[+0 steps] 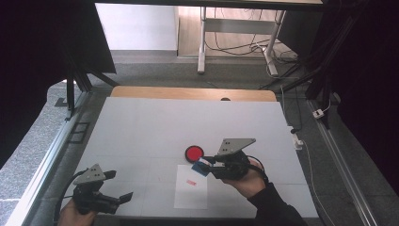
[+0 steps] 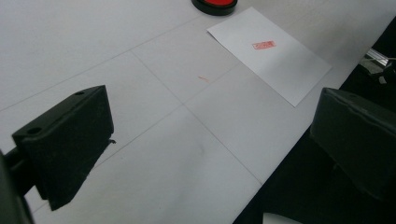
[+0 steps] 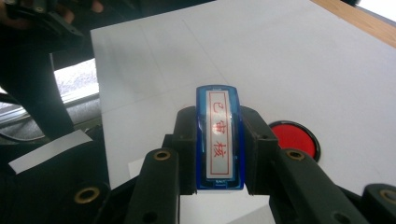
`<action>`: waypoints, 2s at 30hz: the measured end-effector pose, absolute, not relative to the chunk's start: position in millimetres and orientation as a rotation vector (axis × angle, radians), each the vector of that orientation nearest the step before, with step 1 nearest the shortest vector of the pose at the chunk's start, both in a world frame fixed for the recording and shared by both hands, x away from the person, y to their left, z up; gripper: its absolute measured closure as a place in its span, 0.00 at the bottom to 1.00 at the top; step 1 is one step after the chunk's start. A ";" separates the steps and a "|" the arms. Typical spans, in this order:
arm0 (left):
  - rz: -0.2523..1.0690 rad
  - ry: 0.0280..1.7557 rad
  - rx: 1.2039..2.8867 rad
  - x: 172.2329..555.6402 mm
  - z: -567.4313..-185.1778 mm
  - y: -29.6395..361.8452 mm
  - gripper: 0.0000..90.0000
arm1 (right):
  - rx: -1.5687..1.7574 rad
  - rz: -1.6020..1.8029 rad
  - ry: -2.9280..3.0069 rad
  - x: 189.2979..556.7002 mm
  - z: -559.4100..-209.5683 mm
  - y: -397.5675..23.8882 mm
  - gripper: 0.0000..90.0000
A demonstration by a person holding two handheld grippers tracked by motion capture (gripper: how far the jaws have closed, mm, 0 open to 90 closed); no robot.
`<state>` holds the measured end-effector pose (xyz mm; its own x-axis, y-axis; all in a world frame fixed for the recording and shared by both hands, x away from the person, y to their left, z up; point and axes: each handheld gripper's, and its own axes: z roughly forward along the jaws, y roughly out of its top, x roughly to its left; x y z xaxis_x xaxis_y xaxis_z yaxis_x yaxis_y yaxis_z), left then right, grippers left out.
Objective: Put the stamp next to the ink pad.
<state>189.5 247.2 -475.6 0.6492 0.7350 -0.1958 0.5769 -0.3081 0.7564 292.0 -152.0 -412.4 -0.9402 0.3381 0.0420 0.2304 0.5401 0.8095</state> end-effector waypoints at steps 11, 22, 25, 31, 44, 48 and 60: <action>0.248 1.062 2.026 189.4 -475.8 251.3 0.00 | 0.579 1.319 2.617 299.3 -416.8 -169.3 0.79; 0.237 1.079 2.053 191.6 -476.7 248.8 0.00 | 0.666 1.226 2.562 309.1 -422.2 -187.3 0.79; 0.244 1.075 2.062 191.3 -476.6 247.8 0.00 | 0.686 1.210 2.549 312.1 -423.6 -192.4 0.79; 0.252 1.087 2.061 190.7 -476.1 248.5 0.00 | 0.741 1.154 2.506 319.3 -428.1 -202.9 0.79; 0.253 1.079 2.076 190.8 -476.2 247.2 0.00 | 0.843 1.083 2.453 334.3 -438.4 -217.5 0.79; 0.257 1.077 2.083 190.8 -476.3 246.4 0.00 | 0.867 1.066 2.445 339.3 -441.7 -221.8 0.79; 0.257 1.079 2.088 191.1 -476.7 245.8 0.00 | 0.897 0.972 2.421 352.0 -457.0 -226.5 0.79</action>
<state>191.1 245.8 -476.7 0.6231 0.7665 -0.1555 0.6140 -0.3562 0.7043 352.0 -226.5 -457.0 -0.7237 0.6817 -0.1073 0.4184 0.5571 0.7174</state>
